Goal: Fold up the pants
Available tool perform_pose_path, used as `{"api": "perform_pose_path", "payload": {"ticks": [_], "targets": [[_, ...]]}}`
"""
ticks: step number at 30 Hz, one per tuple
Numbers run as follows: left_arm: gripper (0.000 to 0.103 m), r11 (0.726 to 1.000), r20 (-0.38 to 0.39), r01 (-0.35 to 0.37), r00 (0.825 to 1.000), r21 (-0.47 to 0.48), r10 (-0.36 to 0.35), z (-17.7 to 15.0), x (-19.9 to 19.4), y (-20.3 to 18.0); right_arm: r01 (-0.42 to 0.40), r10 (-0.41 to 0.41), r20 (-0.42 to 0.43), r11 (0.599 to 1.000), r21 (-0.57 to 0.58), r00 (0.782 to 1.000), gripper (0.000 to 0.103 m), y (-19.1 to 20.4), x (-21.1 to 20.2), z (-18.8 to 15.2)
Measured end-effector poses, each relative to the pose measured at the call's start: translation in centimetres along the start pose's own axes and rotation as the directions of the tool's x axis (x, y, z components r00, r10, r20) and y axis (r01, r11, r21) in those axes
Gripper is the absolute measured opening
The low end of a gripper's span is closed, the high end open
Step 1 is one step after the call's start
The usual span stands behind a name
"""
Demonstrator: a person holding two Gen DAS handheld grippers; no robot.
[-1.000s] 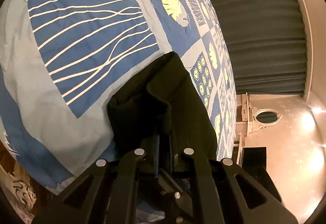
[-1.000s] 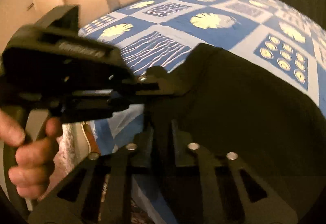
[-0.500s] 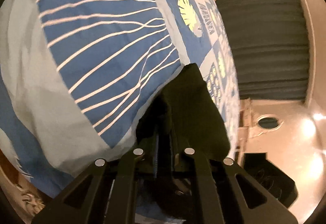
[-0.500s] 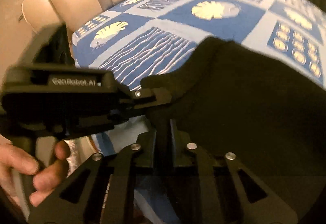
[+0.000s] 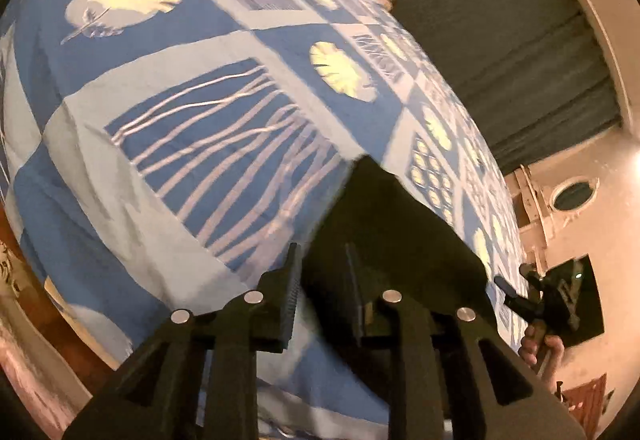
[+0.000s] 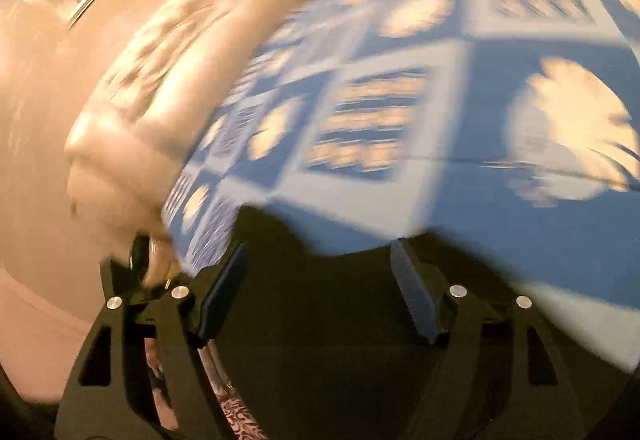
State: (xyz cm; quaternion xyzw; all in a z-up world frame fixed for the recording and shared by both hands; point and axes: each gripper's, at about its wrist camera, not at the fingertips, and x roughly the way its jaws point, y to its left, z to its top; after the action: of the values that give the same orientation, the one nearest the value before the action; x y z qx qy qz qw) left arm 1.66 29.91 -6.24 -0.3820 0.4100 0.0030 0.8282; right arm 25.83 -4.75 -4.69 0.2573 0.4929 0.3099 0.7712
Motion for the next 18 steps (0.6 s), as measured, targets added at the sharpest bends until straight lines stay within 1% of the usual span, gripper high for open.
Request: {"api": "perform_pose_path", "payload": {"ticks": [1,2,3,4,6,8,9,10,11,12,13,14,15,16,18], "targets": [[0.023,0.999,0.003,-0.012,1.0,-0.034,0.012,0.4,0.2,1.0,0.001,0.0,-0.02,0.999,0.041,1.0,0.074,-1.8,0.2,0.6],[0.023,0.995,0.018,-0.033,0.999,-0.089,0.035,0.8,0.3,2.1,-0.009,0.013,-0.052,0.997,0.071,0.999,0.074,-3.0,0.8,1.0],[0.023,0.99,0.034,-0.037,0.999,-0.139,0.043,1.0,0.2,3.0,-0.013,0.021,-0.083,0.995,0.094,0.996,0.074,-3.9,1.4,1.2],[0.023,0.984,0.044,-0.016,0.999,-0.18,0.025,1.0,0.1,3.5,-0.015,0.028,-0.113,0.994,0.109,0.993,0.074,-4.5,2.1,1.4],[0.023,0.986,0.05,-0.012,0.999,-0.164,0.02,0.9,-0.1,2.8,-0.059,0.079,-0.169,0.991,0.118,0.982,0.074,-5.0,3.4,1.6],[0.023,0.997,0.045,0.003,0.999,-0.075,0.0,0.3,-0.1,0.6,-0.093,0.117,-0.184,0.987,0.133,0.976,0.073,-5.0,3.9,1.7],[0.023,1.0,0.043,0.011,0.999,-0.03,-0.01,0.1,0.0,-0.7,-0.12,0.147,-0.2,0.983,0.141,0.969,0.068,-5.0,4.2,1.9],[0.024,0.999,0.036,0.033,0.999,0.019,-0.034,-0.1,0.3,-2.2,-0.131,0.162,-0.229,0.981,0.142,0.96,0.06,-5.0,4.7,1.9],[0.033,0.998,0.029,0.054,0.998,0.041,-0.055,-0.4,0.4,-3.2,-0.114,0.143,-0.253,0.985,0.127,0.957,0.057,-4.8,5.2,1.9],[0.042,0.995,0.019,0.08,0.996,0.062,-0.082,-0.5,0.9,-4.2,-0.089,0.111,-0.27,0.992,0.095,0.956,0.044,-4.6,5.5,1.9],[0.056,0.991,0.007,0.104,0.994,0.087,-0.105,-0.9,1.5,-5.3,-0.07,0.089,-0.278,0.995,0.076,0.957,0.019,-4.5,5.6,1.8],[0.058,0.989,0.0,0.11,0.994,0.102,-0.11,-0.9,2.2,-6.0,-0.052,0.069,-0.283,0.996,0.069,0.957,0.016,-4.5,5.7,1.7],[0.058,0.987,-0.008,0.11,0.994,0.114,-0.11,-1.2,2.8,-6.4,-0.037,0.052,-0.27,0.997,0.061,0.961,0.014,-4.5,5.6,1.8],[0.058,0.988,-0.023,0.093,0.996,0.124,-0.091,-1.5,3.8,-6.6,-0.015,0.028,-0.238,0.998,0.054,0.971,0.013,-4.4,5.3,1.9],[0.058,0.992,-0.032,0.057,0.998,0.11,-0.053,-2.1,5.1,-6.0,0.003,0.004,-0.195,0.999,0.037,0.981,0.012,-4.1,5.0,2.1]]}}
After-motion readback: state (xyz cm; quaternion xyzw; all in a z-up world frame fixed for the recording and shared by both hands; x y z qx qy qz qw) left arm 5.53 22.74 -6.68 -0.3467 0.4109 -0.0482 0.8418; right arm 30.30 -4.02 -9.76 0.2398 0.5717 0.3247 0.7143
